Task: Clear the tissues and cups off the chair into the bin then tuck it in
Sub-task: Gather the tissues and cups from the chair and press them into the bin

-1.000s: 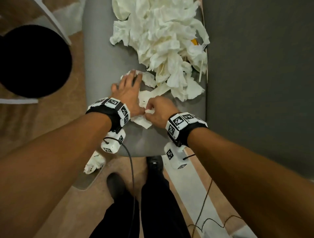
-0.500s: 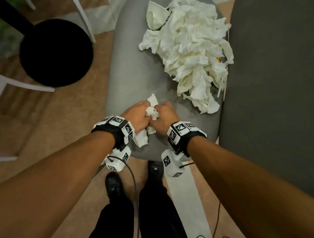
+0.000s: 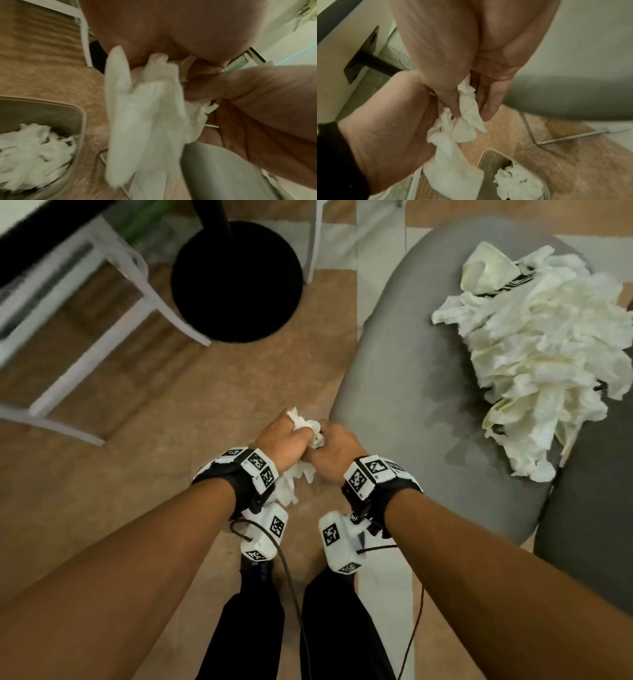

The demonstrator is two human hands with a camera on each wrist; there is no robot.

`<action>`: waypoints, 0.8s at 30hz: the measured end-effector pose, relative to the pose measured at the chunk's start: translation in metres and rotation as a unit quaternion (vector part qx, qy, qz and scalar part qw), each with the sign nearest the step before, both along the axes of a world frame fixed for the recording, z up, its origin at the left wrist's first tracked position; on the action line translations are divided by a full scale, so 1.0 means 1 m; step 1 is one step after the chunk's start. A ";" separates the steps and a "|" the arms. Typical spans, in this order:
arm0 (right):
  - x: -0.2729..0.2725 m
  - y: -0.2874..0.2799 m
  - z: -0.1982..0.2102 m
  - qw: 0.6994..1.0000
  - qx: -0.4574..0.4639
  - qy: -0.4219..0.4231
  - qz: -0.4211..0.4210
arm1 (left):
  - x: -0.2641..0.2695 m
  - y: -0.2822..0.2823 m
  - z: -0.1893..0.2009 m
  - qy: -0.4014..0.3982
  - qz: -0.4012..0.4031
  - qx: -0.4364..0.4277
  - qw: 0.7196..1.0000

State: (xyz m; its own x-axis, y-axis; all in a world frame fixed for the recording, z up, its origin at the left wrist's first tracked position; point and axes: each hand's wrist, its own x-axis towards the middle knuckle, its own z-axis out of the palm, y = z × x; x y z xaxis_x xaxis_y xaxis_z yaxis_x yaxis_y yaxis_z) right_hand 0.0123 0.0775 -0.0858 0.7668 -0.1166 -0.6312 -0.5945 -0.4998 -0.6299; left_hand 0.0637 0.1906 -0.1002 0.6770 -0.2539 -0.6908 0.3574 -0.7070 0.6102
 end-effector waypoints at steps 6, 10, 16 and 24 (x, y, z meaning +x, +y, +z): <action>0.007 0.093 -0.042 0.991 -0.025 0.040 0.123 | -0.005 0.091 -0.042 0.027 0.069 0.020 0.997; 0.007 0.135 -0.088 0.973 -0.087 0.070 0.203 | -0.018 0.130 -0.087 -0.029 0.025 0.105 0.994; 0.001 0.154 -0.152 0.966 -0.101 0.130 0.201 | -0.031 0.176 -0.151 -0.050 0.047 0.158 0.985; 0.001 0.148 -0.152 0.953 -0.085 0.203 0.206 | -0.021 0.170 -0.143 -0.006 0.024 0.172 0.985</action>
State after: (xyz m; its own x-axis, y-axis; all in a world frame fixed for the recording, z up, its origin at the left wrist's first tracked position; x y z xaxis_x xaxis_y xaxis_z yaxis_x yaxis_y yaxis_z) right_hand 0.0133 0.2257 -0.2380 0.4653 0.0143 -0.8850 -0.5042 -0.8175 -0.2783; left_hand 0.0431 0.3610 -0.2430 0.6910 0.0270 -0.7224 0.3901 -0.8553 0.3412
